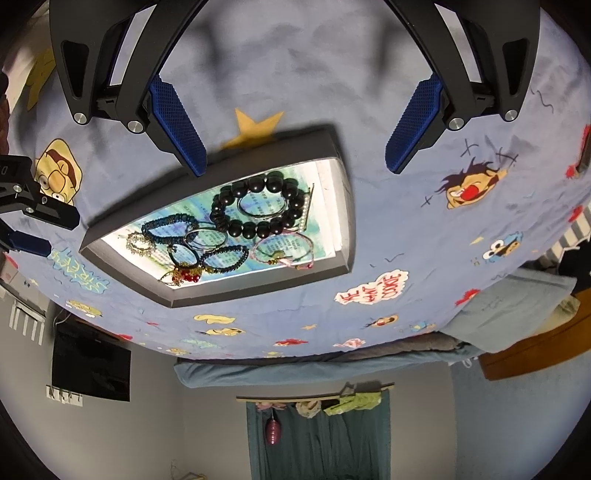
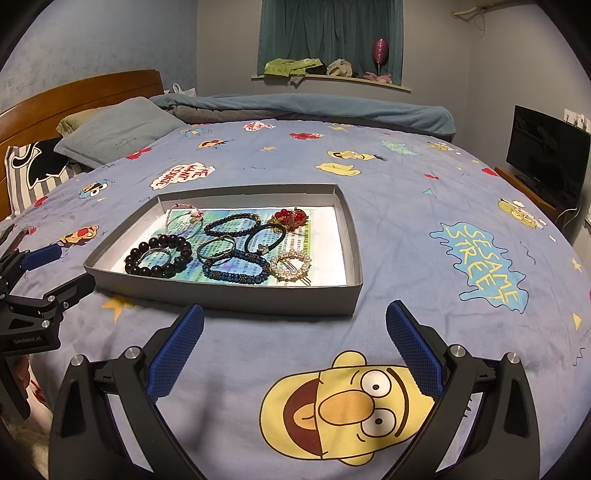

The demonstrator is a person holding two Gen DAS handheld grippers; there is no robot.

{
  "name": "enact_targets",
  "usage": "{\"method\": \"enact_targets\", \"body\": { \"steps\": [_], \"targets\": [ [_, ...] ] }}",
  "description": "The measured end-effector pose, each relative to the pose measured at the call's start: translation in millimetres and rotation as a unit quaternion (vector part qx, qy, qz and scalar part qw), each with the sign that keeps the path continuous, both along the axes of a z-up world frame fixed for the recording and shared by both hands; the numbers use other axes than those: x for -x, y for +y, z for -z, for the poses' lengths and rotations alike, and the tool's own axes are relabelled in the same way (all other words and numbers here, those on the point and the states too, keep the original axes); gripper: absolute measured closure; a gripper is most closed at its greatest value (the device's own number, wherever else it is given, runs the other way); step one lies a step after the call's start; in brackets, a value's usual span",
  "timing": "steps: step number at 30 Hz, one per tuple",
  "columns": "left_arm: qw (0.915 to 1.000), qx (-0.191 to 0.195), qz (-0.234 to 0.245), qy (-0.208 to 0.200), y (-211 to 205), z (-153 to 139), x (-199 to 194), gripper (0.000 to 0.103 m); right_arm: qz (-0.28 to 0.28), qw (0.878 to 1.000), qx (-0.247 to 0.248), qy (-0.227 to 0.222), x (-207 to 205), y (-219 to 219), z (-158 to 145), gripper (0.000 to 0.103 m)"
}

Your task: Organize jewelry

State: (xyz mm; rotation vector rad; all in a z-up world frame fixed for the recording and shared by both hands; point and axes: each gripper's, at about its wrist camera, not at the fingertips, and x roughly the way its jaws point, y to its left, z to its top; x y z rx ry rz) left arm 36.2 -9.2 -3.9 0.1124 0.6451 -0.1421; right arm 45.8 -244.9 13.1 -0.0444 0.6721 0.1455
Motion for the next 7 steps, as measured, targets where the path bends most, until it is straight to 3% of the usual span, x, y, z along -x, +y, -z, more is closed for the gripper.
{"method": "enact_targets", "body": {
  "steps": [7],
  "targets": [
    [0.9996,-0.004,-0.024,0.011,26,4,-12,0.006,0.022,1.0,-0.009,-0.003,-12,-25,6,0.005]
  ]
}}
